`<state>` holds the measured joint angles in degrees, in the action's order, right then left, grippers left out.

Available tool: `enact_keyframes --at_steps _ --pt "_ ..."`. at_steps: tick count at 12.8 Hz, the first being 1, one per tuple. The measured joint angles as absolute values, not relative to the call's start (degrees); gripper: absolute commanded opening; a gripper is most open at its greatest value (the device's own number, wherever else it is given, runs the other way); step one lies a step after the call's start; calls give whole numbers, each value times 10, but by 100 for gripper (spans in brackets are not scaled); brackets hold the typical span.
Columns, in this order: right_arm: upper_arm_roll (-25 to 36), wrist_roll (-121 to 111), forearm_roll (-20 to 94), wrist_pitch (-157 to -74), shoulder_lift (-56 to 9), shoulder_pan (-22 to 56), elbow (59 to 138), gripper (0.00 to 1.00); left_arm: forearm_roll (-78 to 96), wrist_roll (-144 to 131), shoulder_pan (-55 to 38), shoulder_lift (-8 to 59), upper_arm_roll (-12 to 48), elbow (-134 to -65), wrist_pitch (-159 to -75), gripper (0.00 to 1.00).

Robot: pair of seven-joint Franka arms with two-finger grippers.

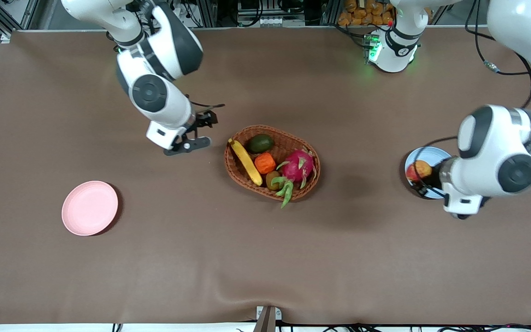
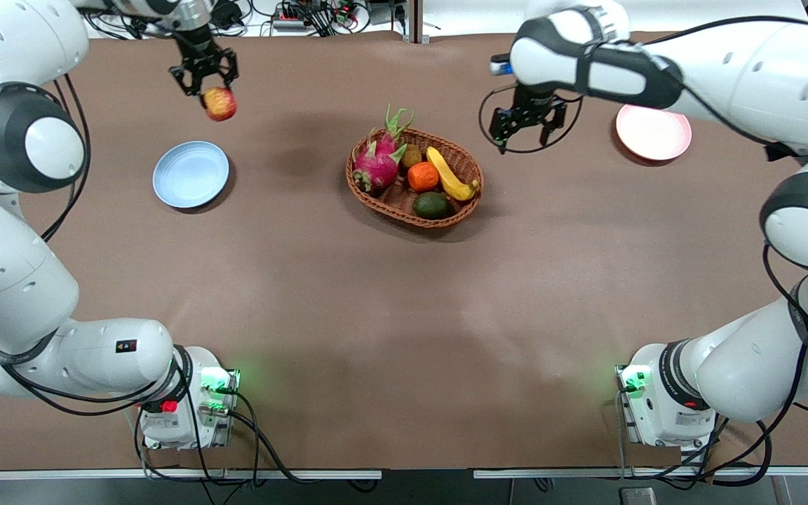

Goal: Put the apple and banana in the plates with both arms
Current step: 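Carry the apple to the blue plate while the right gripper approaches the banana, then release the apple onto the blue plate with the left gripper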

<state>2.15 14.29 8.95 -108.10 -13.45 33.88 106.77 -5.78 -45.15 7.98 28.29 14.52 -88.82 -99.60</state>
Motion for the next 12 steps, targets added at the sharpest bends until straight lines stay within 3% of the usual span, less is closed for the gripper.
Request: enact_keyframes --at_steps 6,7,8,10,11,12 --pt "22 143 90 -1181 -201 375 1069 100 -59 -296 184 341 145 -952 -1097 0" --pt "22 143 90 -1191 -211 384 1069 100 -59 -282 194 341 145 -972 -1115 8" --pt "22 143 90 -1193 -217 389 1069 100 -59 -279 198 341 145 -981 -1122 29" --pt "22 143 90 -1193 -229 404 1069 100 -59 -279 200 341 145 -991 -1126 84" --pt "22 143 90 -1194 -234 411 1069 100 -59 -279 200 341 146 -993 -1126 100" --pt "22 143 90 -1195 -237 415 1069 99 -59 -279 200 341 146 -994 -1126 100"
